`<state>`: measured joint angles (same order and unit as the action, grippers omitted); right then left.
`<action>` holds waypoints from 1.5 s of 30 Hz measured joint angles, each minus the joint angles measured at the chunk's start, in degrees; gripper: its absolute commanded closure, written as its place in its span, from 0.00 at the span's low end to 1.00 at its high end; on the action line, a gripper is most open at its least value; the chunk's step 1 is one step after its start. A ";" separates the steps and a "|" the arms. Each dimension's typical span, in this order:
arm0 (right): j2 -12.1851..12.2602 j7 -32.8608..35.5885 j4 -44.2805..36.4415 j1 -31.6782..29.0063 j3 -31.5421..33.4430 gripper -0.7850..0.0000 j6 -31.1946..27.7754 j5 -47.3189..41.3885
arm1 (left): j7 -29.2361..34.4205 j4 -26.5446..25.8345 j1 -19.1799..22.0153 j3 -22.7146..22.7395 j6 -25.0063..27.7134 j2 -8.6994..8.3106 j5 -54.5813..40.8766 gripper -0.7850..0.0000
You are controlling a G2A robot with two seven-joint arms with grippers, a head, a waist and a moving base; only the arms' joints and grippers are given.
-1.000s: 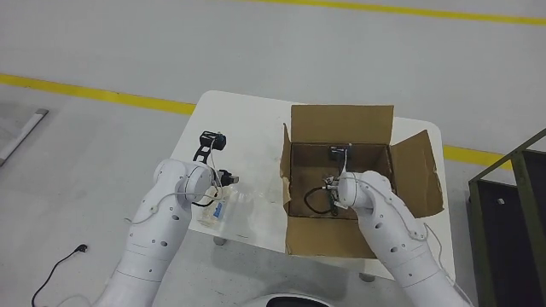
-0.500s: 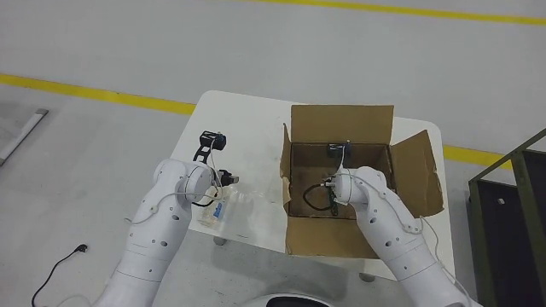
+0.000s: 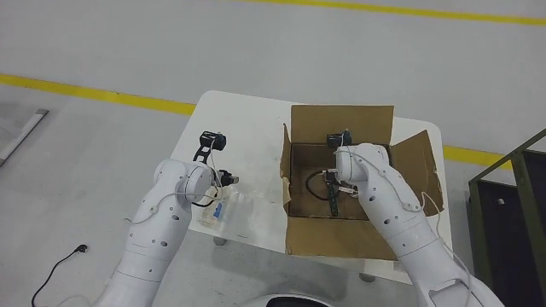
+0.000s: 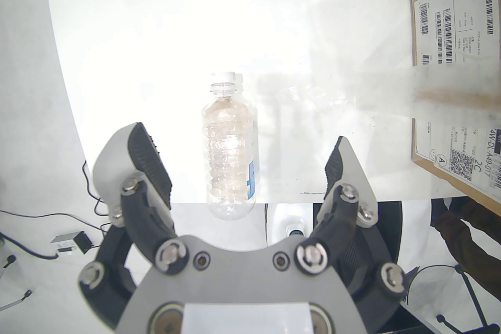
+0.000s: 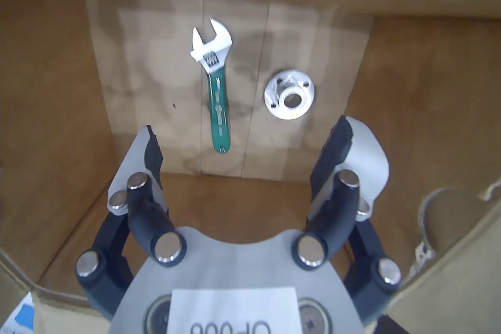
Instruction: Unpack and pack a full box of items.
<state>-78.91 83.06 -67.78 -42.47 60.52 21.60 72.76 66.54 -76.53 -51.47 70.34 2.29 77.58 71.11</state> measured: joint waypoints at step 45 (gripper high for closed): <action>-4.04 -9.50 12.36 -0.37 -2.52 0.53 -0.03 -1.24 | 0.00 0.00 0.00 0.00 0.00 0.00 0.00 0.00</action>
<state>-82.95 73.56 -55.41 -42.83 58.00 21.56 71.52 66.54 -76.53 -51.47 70.34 2.29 77.58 71.11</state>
